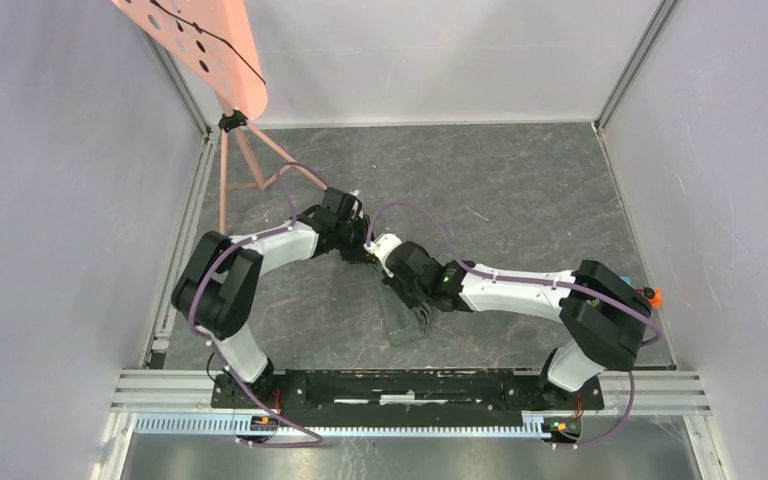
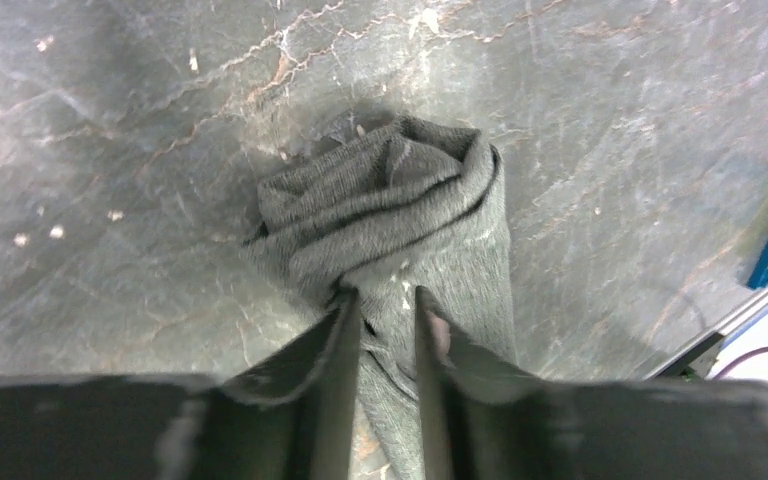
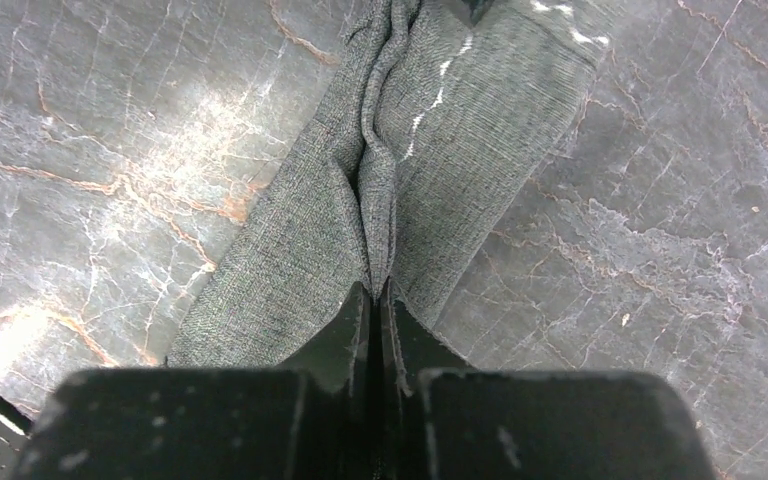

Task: Fold the napkin into a case and place the utensils inside
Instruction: Fold the 2/3-rectangle-folded napkin at the center of the board.

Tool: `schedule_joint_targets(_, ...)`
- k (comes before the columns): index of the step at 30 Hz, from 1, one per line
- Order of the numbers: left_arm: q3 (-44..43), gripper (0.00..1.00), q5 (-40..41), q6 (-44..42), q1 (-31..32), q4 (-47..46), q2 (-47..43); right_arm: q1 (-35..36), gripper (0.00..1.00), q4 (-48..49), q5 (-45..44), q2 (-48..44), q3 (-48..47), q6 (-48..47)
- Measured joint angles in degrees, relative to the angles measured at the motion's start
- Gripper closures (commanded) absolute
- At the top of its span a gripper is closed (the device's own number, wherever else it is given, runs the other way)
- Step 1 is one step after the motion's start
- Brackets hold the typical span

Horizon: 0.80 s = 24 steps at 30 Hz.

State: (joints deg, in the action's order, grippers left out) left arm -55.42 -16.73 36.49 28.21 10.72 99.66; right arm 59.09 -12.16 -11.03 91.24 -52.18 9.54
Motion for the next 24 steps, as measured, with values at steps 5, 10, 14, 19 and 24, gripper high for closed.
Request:
schedule_joint_targets(5,5.7,0.46,1.1,0.1,0.0,0.9,-10.8,0.2,1.0,0.0,-0.8,-0.5,0.0,2.2)
schedule_joint_targets(10,15.1,0.48,1.9,1.3,0.0,1.9,-28.3,0.2,1.0,0.0,-0.7,-1.0,0.0,4.3)
schedule_joint_targets(14,24.9,0.5,0.2,6.0,0.2,-0.5,-37.2,0.2,1.0,0.0,-0.3,-1.1,0.0,6.1)
schedule_joint_targets(19,35.5,0.48,-1.7,14.5,5.4,-6.6,-38.3,0.2,1.0,-0.1,0.3,-1.1,-0.1,8.3)
schedule_joint_targets(24,36.1,0.55,-0.2,19.4,14.5,-12.2,-35.5,0.7,0.99,-1.9,0.4,-0.8,-1.6,10.6)
